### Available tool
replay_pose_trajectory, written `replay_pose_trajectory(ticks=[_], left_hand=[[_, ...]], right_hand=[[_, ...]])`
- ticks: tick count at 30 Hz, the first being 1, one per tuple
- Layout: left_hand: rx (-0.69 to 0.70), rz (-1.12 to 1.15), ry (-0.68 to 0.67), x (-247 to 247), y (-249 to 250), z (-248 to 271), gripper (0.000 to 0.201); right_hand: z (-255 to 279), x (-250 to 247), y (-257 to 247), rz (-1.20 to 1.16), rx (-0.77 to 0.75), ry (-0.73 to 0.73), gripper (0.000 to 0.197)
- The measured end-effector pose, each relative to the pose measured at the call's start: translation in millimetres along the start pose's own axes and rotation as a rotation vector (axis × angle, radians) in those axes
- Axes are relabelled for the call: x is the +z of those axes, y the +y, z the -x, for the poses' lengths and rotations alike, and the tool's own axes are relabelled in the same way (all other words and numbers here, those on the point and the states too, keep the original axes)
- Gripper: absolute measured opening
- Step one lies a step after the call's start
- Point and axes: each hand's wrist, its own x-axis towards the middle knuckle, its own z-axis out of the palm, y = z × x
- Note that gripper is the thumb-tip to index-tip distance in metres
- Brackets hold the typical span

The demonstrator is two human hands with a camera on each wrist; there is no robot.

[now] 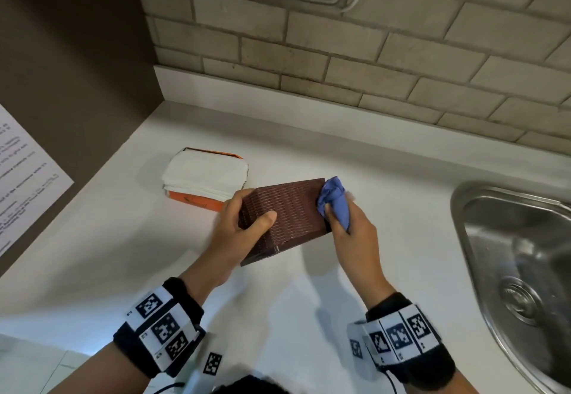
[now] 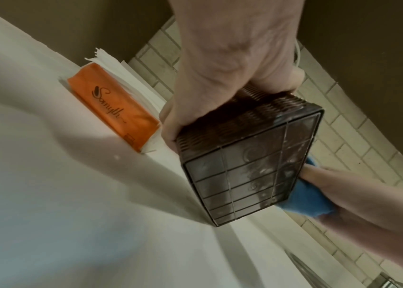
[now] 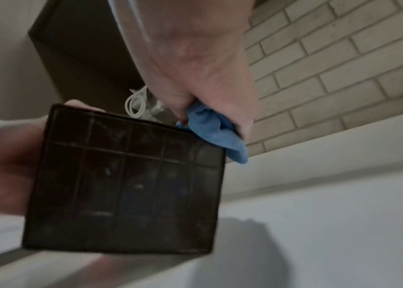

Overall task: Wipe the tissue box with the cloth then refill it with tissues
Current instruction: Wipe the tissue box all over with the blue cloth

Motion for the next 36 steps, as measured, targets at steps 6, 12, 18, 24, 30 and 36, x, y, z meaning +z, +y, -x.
replay_pose_trajectory(ticks=[6, 12, 18, 24, 30, 36], left_hand=[[0.077, -0.062, -0.032, 2, 3, 1, 0.037], [0.054, -0.063, -0.084, -2, 1, 2, 0.043], [0.025, 0.005, -0.096, -3, -3, -3, 0.043], [0.035, 0.008, -0.075, -1, -4, -7, 0.046], [-0.004, 0.037, -0.092, -7, -10, -3, 0.051], [0.057, -0.015, -0.111, -4, -7, -5, 0.049]], right_hand=[[21, 21, -23, -0.012, -0.18, -0.129, 0.048], [-4, 8, -11, -0.023, -0.03, 0.023, 0.045], [0, 17, -16, 0.02, -0.164, -0.109, 0.044], [4, 19, -21, 0.071, -0.182, -0.076, 0.049], [-5, 3, 4, 0.068, -0.093, -0.101, 0.054], [9, 11, -14, 0.014, -0.096, -0.121, 0.059]])
